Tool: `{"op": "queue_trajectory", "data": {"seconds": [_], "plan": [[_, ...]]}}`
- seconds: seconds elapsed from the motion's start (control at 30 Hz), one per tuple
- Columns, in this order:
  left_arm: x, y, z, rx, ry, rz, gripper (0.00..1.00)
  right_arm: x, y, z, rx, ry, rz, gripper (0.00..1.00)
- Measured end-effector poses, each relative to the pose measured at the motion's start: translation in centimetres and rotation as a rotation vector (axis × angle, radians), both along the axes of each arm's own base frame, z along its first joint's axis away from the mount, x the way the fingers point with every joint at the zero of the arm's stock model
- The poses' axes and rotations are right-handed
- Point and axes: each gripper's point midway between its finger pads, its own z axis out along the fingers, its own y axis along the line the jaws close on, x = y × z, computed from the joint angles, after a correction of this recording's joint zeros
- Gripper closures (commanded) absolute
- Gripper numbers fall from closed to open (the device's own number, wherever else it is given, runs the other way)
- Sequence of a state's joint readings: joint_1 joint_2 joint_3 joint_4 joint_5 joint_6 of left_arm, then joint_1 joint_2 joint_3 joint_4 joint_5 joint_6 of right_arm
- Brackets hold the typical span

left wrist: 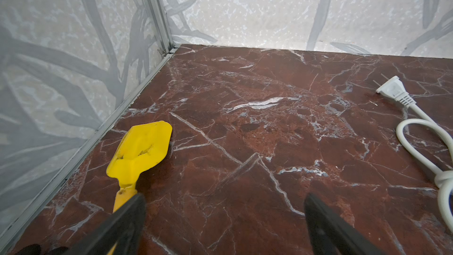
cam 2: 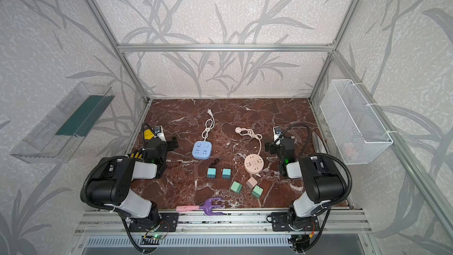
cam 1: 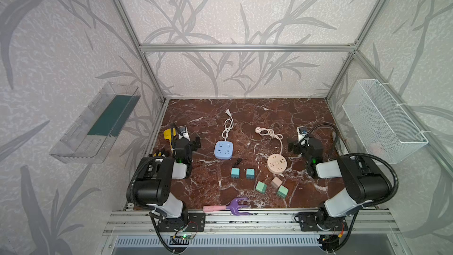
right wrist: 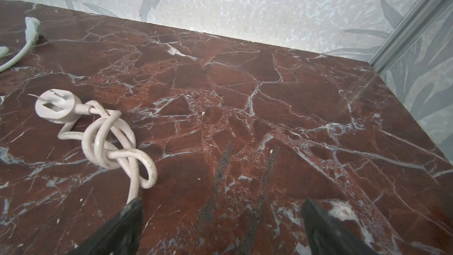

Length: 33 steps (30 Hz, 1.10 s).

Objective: Insert the plug

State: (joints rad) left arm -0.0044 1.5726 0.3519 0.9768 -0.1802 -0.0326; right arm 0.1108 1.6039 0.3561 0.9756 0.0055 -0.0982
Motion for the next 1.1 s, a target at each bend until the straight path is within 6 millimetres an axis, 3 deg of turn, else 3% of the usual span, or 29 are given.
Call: {"op": "queue_trajectory", "data": {"seconds": [1.1], "plan": [[-0.02, 0.65, -0.69, -0.056, 0.022, -0.044, 0.01, 0.01, -0.38, -0.16, 0.022, 0.01, -0.004, 0.01]]}}
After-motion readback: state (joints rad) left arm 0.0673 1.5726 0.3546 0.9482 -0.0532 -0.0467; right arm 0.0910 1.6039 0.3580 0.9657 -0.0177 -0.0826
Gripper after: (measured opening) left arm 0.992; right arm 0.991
